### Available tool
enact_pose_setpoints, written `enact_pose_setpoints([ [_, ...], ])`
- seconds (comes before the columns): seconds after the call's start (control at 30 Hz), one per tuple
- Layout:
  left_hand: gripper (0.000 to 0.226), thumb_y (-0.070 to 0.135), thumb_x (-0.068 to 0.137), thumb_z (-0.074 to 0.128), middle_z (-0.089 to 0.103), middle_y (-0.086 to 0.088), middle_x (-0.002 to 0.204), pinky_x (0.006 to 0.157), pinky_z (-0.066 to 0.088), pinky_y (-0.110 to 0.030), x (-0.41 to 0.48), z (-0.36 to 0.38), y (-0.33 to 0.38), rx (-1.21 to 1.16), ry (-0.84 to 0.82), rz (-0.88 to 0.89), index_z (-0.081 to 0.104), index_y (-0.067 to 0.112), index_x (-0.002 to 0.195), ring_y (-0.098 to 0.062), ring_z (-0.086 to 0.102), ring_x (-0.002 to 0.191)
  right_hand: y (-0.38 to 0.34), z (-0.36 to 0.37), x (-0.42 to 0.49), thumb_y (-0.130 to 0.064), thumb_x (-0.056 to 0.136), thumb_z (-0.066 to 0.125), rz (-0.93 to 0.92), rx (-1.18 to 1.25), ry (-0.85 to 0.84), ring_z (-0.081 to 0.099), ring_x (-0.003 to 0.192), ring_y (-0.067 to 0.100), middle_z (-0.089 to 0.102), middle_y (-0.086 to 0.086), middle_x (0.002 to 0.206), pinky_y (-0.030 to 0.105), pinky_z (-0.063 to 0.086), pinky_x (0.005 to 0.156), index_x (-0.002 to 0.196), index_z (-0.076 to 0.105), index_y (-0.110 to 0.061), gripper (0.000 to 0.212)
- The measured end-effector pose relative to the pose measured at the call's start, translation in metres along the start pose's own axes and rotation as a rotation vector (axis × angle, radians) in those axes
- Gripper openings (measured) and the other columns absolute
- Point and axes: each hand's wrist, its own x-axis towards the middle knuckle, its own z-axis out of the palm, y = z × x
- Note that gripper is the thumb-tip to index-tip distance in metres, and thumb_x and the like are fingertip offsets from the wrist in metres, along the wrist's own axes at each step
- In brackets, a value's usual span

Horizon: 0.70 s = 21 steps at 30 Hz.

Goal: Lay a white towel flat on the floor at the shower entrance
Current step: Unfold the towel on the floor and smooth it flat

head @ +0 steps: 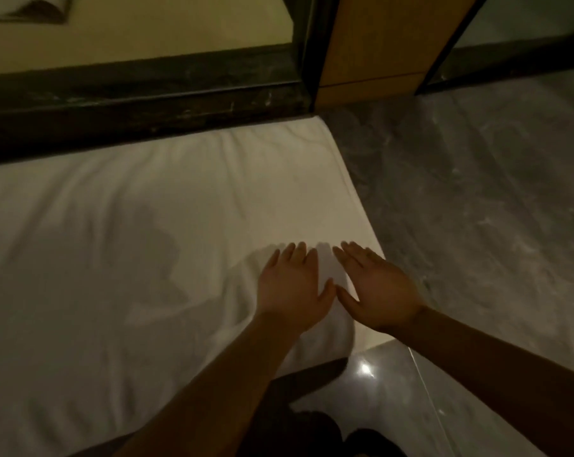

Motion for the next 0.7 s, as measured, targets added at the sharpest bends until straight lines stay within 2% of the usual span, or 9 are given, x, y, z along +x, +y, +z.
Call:
enact_pose_setpoints([
  [0.1, 0.067, 0.054, 0.091, 0.03, 0.03, -0.007, 0.152, 0.115, 0.012, -0.037, -0.02, 0.0, -0.021, -0.014, 0.009, -0.073, 0.027, 0.016, 0.146, -0.022, 0.023, 0.141, -0.021, 0.003, 0.008, -0.05, 0.095, 0.034, -0.095, -0.025, -0.072, 0.013, 0.145, 0.022, 0.012, 0.01, 0.158, 0.026, 0.002, 0.113, 0.15, 0.007, -0.011, 0.072],
  [0.23, 0.069, 0.061, 0.089, 0.027, 0.027, -0.004, 0.153, 0.114, 0.008, -0.036, -0.043, 0.01, -0.048, -0.033, 0.003, -0.177, 0.028, 0.021, 0.145, -0.02, 0.021, 0.141, -0.049, 0.012, 0.013, -0.058, 0.093, 0.026, -0.106, -0.026, -0.141, -0.003, 0.146, 0.016, -0.006, 0.004, 0.159, 0.025, -0.004, 0.112, 0.149, -0.009, -0.016, 0.078],
  [0.53, 0.069, 0.06, 0.089, 0.028, 0.03, -0.006, 0.152, 0.115, 0.015, -0.038, -0.078, -0.007, -0.13, 0.055, 0.031, -0.265, 0.03, 0.02, 0.144, -0.021, 0.024, 0.141, -0.137, 0.033, 0.06, -0.059, 0.092, 0.027, -0.182, 0.032, -0.152, -0.002, 0.146, 0.02, -0.004, 0.009, 0.159, 0.028, -0.003, 0.113, 0.149, -0.006, -0.013, 0.081],
  [0.7, 0.069, 0.058, 0.089, 0.029, 0.028, -0.01, 0.152, 0.116, 0.016, -0.04, -0.107, -0.034, -0.182, 0.194, -0.021, -0.166, 0.03, 0.016, 0.144, -0.026, 0.023, 0.141, -0.184, 0.042, 0.074, -0.058, 0.092, 0.027, -0.263, 0.017, -0.149, -0.001, 0.146, 0.024, -0.004, 0.011, 0.159, 0.032, 0.0, 0.114, 0.149, -0.008, -0.012, 0.081],
])
